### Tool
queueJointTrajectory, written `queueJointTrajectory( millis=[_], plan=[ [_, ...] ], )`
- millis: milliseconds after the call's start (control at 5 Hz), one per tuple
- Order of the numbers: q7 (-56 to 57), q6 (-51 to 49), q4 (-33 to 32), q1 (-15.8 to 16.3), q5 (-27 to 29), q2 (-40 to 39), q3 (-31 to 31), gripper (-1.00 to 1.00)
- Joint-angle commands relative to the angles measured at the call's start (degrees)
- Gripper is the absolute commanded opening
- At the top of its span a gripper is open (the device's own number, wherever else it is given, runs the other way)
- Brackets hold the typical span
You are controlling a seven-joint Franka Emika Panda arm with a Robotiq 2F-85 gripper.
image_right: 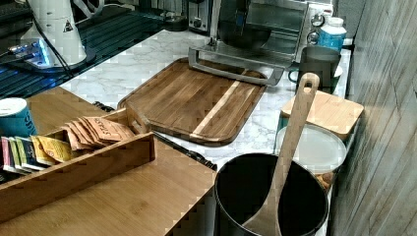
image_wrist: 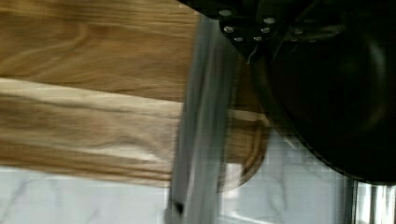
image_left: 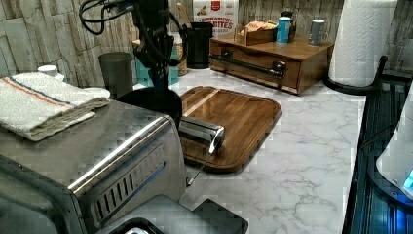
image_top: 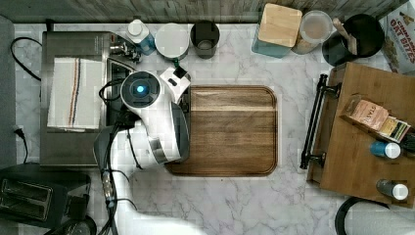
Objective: Put the bowl in the oven.
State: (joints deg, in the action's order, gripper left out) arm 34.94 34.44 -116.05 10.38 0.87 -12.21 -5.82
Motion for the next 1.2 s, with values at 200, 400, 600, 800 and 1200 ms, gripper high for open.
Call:
queueJointTrajectory(
  millis=[200,400,600,800,1200],
  plan=[
    [14.8,10.0,1.2,-3.5,21.5,-0.1,-2.7,-1.00],
    [18.2,12.1,2.6,-2.0,27.5,-3.0,-3.4,-1.00],
    [20.7,12.0,5.5,-0.9,31.7,-6.8,-4.6,-1.00],
    [21.9,10.0,9.0,-0.9,34.3,-10.5,-6.2,-1.00],
    [22.1,11.8,9.0,-2.5,39.7,-12.4,-7.3,-1.00]
  ],
)
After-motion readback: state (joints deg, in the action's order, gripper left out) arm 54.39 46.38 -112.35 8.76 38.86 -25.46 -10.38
